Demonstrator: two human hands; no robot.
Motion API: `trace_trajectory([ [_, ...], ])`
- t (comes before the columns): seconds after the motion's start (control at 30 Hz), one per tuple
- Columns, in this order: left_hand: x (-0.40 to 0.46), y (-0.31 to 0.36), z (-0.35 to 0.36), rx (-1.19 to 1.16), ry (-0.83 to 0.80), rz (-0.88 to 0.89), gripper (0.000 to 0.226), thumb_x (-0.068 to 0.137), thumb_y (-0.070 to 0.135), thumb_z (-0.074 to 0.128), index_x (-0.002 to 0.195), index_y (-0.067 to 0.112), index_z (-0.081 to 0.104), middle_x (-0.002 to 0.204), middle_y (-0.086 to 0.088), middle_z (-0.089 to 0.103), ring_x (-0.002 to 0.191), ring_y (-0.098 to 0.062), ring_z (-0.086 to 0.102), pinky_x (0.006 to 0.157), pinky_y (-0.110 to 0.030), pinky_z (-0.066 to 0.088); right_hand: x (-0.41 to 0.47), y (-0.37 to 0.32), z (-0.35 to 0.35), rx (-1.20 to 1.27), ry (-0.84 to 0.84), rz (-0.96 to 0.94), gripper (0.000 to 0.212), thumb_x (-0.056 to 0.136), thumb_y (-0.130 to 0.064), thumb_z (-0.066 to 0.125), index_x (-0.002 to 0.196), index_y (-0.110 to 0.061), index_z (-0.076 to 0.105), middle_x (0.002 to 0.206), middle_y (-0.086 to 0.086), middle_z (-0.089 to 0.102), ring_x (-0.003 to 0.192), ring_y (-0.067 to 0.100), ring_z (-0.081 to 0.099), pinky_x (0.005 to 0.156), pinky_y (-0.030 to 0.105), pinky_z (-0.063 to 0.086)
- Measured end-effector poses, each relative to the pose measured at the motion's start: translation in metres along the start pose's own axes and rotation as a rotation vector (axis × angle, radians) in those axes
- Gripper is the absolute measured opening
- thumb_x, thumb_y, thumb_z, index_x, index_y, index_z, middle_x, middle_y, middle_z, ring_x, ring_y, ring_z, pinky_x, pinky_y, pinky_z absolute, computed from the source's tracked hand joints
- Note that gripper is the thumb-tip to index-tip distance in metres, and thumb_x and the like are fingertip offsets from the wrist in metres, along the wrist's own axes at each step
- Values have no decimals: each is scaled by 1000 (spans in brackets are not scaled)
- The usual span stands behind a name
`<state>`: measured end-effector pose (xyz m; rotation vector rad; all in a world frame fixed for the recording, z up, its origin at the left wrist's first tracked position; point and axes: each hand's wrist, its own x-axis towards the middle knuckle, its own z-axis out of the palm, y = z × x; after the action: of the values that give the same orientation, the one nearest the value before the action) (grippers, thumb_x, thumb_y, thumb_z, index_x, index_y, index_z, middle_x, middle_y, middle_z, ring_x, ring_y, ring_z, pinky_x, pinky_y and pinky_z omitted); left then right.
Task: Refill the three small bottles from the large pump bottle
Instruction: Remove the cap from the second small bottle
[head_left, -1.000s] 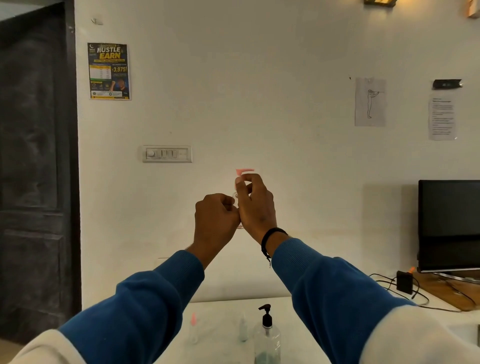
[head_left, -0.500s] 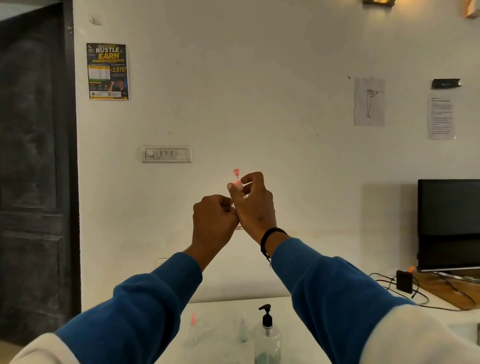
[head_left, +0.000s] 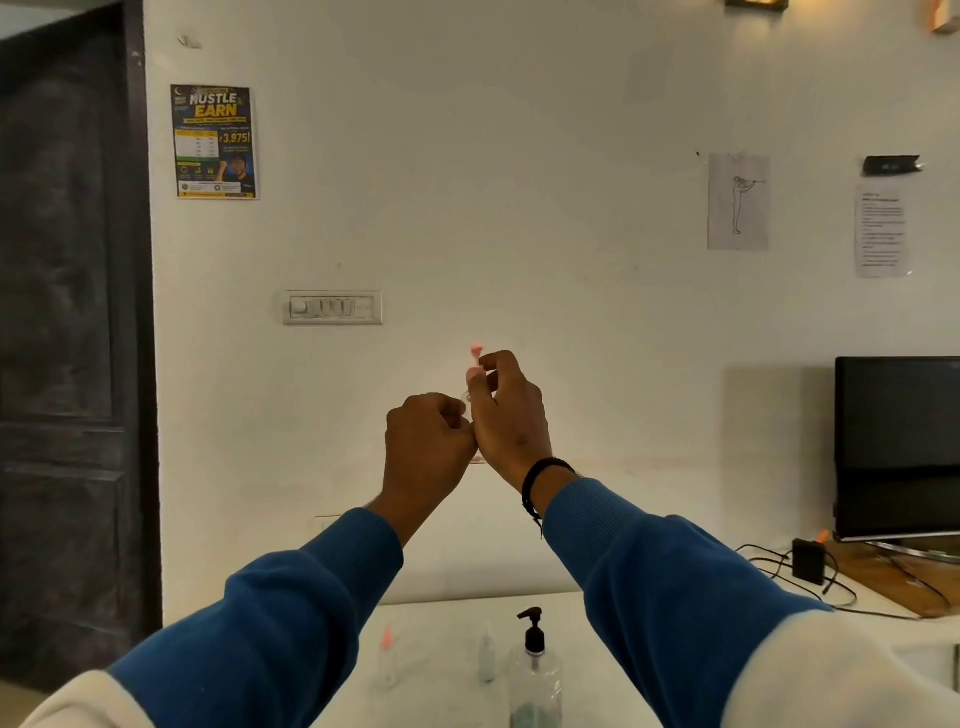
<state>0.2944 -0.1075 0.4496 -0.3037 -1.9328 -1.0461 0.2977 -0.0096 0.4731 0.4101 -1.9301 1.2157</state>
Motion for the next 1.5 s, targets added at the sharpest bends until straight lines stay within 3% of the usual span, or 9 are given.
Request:
trace_trajectory([
  [0.1,-1,-1,0,6,9,-7,15,86,16,75,98,8,78,82,0,75,65,-4,61,64,-8,40,-1,0,2,20,16,19,30,110,-29,38,121,-15,63,105,-1,70,92,17,63,81,34,51],
  [0.37,-4,-2,-1,19,-7,5,9,87,14,74,90,7,77,78,-4,74,69,-17,67,63,-14,46,-2,1,1,-3,5,15,29,102,-36,60,127,-22,57,107,-6,68,92,13,64,82,29,52],
  [0.53,-3,-4,-1,3,2,-9,10,87,14,74,93,7,78,82,-2,75,69,-10,64,64,-15,44,1,-3,4,-69,2,17,28,107,-35,48,114,-13,64,107,1,70,92,17,63,82,30,51],
  [0.73,-7,-5,-2,8,0,-26,27,82,34,82,80,9,72,65,2,64,58,-9,54,60,-17,37,11,-9,1,-17,19,54,28,103,-32,58,86,-11,68,80,0,68,71,12,60,70,25,45],
  [0.93,-7,-9,-4,-4,-9,-49,37,75,39,87,71,9,67,61,1,64,59,-11,59,62,-14,41,22,-17,-5,41,52,27,24,100,-31,66,108,-11,74,100,-4,72,86,11,63,78,22,46],
  [1.1,-9,-9,-7,23,-13,-58,44,75,41,86,59,13,56,57,6,64,64,-7,64,65,-6,34,34,-25,-13,98,116,-4,22,97,-30,70,106,-10,74,84,-12,66,78,3,62,79,19,48],
  [1.23,-8,-9,-8,26,-18,-56,43,73,41,88,60,18,54,51,17,56,69,-5,64,65,-6,33,42,-35,-19,158,188,-27,16,96,-28,72,95,-12,74,83,-5,72,76,11,69,85,33,60],
  [1.33,-6,-10,-8,13,-15,-59,38,72,41,89,77,9,71,63,18,61,78,-6,64,68,-13,38,47,-41,-24,214,260,-33,14,95,-29,73,86,-18,70,82,-2,74,77,21,73,84,44,62],
  [1.5,-7,-12,-7,-12,-2,-49,39,71,41,89,87,9,75,69,15,65,82,-10,68,72,-17,43,47,-42,-35,271,381,-62,13,95,-28,73,93,-16,71,86,-2,75,78,16,73,81,41,63],
])
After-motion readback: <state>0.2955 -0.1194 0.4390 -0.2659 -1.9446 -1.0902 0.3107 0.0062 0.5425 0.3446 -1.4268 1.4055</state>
